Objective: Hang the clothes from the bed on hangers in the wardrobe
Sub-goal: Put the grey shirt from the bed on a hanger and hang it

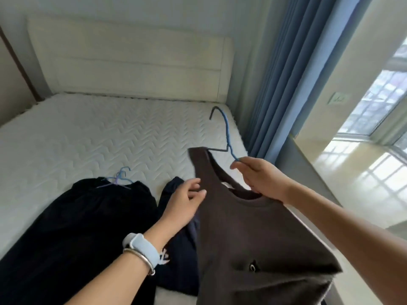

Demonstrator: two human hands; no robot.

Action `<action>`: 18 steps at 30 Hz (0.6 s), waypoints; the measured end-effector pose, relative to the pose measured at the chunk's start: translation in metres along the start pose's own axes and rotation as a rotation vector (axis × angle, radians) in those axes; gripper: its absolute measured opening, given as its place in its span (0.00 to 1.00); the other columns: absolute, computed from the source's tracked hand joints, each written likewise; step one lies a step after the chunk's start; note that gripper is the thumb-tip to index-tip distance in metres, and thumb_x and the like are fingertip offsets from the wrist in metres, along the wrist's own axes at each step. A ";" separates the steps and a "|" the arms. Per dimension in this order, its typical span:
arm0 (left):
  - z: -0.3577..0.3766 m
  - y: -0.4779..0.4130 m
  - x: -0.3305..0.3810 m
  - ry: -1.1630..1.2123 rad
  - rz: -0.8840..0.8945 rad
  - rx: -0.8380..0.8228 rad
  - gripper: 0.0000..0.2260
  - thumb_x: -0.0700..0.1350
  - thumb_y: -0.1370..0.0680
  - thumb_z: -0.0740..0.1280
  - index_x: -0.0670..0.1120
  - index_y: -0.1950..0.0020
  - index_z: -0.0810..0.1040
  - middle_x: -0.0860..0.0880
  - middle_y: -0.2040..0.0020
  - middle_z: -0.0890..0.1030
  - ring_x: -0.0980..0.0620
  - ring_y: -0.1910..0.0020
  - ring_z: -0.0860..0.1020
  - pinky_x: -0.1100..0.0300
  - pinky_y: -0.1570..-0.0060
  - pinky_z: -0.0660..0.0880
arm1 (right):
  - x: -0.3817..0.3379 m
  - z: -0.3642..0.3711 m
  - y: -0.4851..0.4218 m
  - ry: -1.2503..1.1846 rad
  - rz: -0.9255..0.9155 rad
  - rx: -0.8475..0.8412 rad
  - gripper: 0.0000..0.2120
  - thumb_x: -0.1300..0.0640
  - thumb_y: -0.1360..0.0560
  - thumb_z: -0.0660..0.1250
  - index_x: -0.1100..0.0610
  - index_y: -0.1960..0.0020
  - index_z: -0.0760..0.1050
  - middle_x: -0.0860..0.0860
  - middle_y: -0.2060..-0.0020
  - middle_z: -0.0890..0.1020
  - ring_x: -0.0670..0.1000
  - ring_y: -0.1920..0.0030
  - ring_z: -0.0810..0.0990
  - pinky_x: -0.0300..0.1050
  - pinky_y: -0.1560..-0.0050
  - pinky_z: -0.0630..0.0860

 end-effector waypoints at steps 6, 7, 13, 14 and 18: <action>-0.050 0.016 0.093 -0.051 -0.005 0.413 0.33 0.53 0.27 0.67 0.42 0.28 0.58 0.41 0.29 0.61 0.43 0.31 0.64 0.51 0.30 0.63 | -0.083 -0.071 0.062 0.177 -0.285 0.036 0.10 0.56 0.20 0.55 0.50 0.51 0.75 0.46 0.74 0.71 0.42 0.75 0.68 0.32 0.67 0.68; -0.062 0.021 0.112 -0.042 0.052 0.499 0.32 0.52 0.27 0.68 0.41 0.29 0.60 0.40 0.32 0.64 0.42 0.32 0.66 0.51 0.32 0.65 | -0.094 -0.081 0.070 0.195 -0.324 0.059 0.10 0.56 0.20 0.56 0.49 0.52 0.76 0.45 0.74 0.72 0.41 0.74 0.70 0.31 0.66 0.69; -0.108 0.065 0.214 -0.046 0.368 0.640 0.25 0.52 0.30 0.71 0.42 0.42 0.64 0.46 0.52 0.74 0.47 0.53 0.75 0.66 0.58 0.65 | -0.146 -0.131 0.108 0.212 -0.497 0.221 0.10 0.56 0.22 0.59 0.48 0.51 0.80 0.44 0.72 0.77 0.58 0.60 0.78 0.45 0.53 0.75; -0.113 0.075 0.226 -0.089 0.399 0.653 0.25 0.52 0.29 0.70 0.42 0.41 0.63 0.46 0.53 0.75 0.46 0.54 0.76 0.62 0.57 0.67 | -0.153 -0.134 0.112 0.223 -0.529 0.239 0.10 0.56 0.22 0.60 0.50 0.49 0.80 0.44 0.73 0.77 0.57 0.61 0.76 0.43 0.56 0.74; -0.147 0.111 0.252 -0.387 0.363 0.746 0.18 0.48 0.26 0.65 0.41 0.41 0.67 0.41 0.50 0.80 0.40 0.47 0.77 0.54 0.51 0.72 | -0.194 -0.132 0.126 0.214 -0.668 0.290 0.09 0.56 0.23 0.62 0.52 0.50 0.81 0.49 0.74 0.73 0.44 0.72 0.69 0.30 0.67 0.67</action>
Point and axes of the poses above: each hand's wrist, its own y-axis away from the middle knuckle, its own z-axis out of the palm, x = y × z, the point moved 3 cm from there along -y, towards the middle knuckle
